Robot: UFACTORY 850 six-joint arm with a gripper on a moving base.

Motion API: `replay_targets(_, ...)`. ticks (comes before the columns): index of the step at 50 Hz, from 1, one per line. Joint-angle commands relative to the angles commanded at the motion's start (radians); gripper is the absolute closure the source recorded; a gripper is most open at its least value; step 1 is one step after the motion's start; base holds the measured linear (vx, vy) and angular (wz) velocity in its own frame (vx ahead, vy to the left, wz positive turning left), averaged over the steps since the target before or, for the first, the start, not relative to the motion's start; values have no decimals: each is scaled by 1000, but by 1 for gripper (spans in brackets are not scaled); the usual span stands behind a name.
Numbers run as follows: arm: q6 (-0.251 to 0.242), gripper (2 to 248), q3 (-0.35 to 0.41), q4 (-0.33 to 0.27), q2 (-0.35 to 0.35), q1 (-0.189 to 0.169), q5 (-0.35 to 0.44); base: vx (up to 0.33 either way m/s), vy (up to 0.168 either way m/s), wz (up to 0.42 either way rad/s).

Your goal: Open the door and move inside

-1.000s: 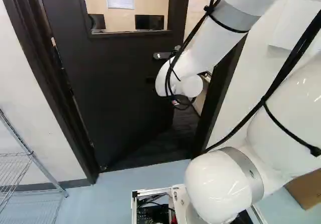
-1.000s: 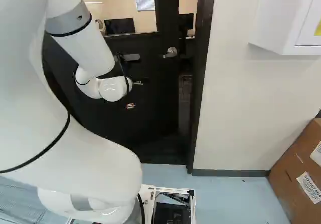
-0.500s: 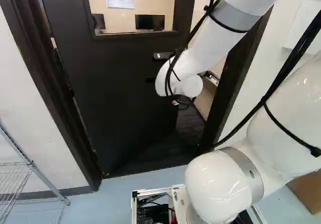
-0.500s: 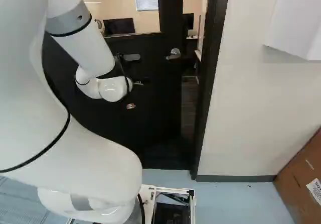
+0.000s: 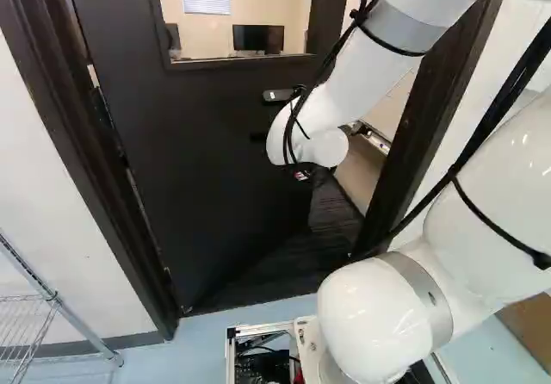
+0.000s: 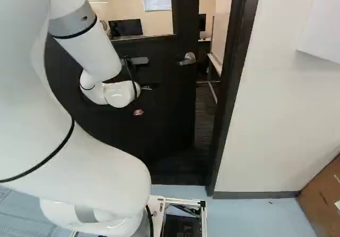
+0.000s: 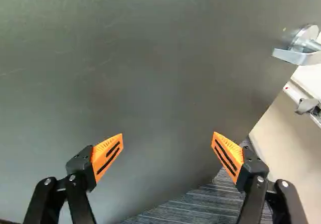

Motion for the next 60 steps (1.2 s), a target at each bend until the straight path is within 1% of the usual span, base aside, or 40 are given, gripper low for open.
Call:
replay_targets(9, 0, 3, 0, 0, 0, 0, 0, 72, 56, -8)
replay_targets(27, 0, 3, -1, 7, -1, 0, 0, 0, 1, 2)
replay_targets(60, 0, 3, -76, 140, -81, 25, 0, 0, 0, 0)
